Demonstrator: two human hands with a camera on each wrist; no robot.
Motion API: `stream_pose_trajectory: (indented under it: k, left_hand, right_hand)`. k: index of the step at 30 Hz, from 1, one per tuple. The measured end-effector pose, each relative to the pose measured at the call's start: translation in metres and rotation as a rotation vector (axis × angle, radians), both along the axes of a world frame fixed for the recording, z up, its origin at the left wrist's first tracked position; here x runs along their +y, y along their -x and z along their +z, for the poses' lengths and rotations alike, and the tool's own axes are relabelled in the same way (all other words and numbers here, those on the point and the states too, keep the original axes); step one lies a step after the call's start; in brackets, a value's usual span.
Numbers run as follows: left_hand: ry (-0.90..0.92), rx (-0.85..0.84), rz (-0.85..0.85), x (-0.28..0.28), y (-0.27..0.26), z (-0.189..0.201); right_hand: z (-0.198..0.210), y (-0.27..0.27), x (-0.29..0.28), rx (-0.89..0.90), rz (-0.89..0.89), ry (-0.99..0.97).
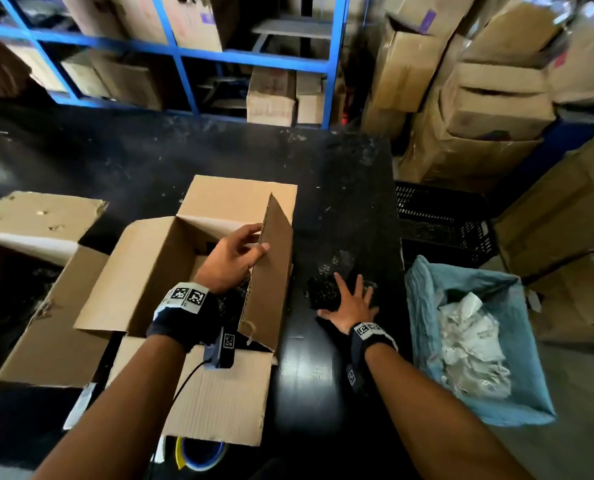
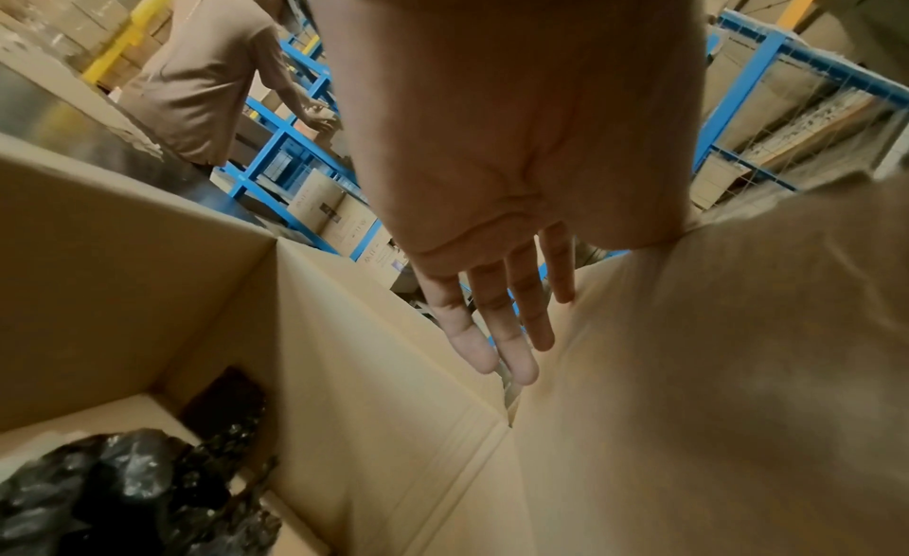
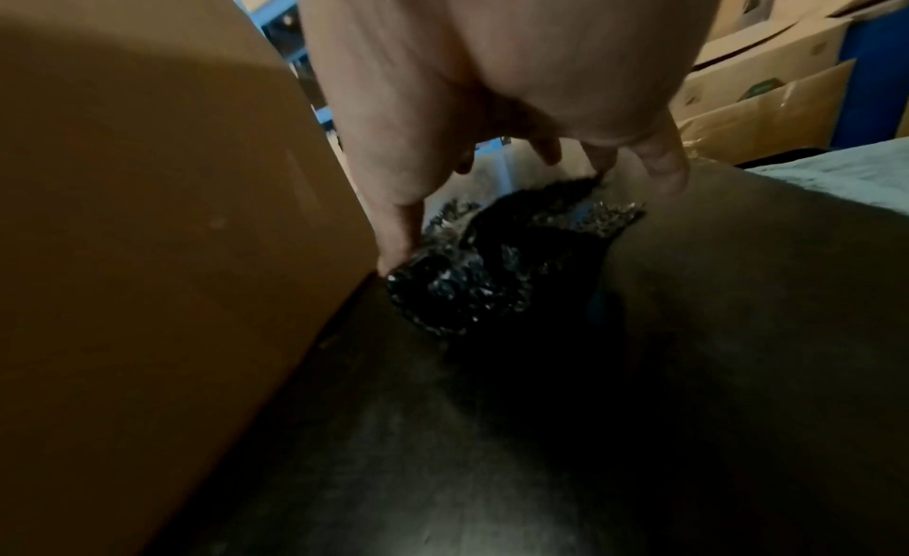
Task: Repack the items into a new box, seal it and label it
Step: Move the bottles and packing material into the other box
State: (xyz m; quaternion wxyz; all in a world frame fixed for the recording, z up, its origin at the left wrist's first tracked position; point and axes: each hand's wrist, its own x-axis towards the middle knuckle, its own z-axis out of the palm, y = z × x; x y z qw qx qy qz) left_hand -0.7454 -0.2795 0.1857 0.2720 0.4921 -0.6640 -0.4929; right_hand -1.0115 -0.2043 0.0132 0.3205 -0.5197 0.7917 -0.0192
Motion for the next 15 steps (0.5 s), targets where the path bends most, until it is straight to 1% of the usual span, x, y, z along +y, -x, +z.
stream_pose_trajectory:
  k: [4, 6, 8, 9, 12, 15]
  left_hand:
    - [-0.038, 0.023, -0.020, 0.000, -0.004, 0.001]
    - [-0.065, 0.044, -0.009, -0.001, -0.005, -0.001]
    - [-0.074, 0.032, -0.009, 0.000, -0.004, 0.000]
    - [-0.069, 0.026, -0.014, 0.000, -0.003, 0.000]
    - [-0.076, 0.028, -0.023, 0.004, 0.002, -0.001]
    - [-0.036, -0.026, -0.015, 0.009, 0.010, -0.001]
  right_hand:
    - [-0.024, -0.004, -0.021, 0.007, 0.084, -0.115]
    - [-0.035, -0.008, -0.018, 0.092, 0.172, -0.137]
    - [-0.039, -0.017, -0.006, 0.165, 0.204, -0.031]
    - [-0.039, -0.021, 0.001, 0.165, 0.201, 0.035]
    - [-0.033, -0.023, 0.016, 0.077, 0.152, 0.141]
    - [-0.017, -0.008, 0.019, 0.008, 0.054, 0.206]
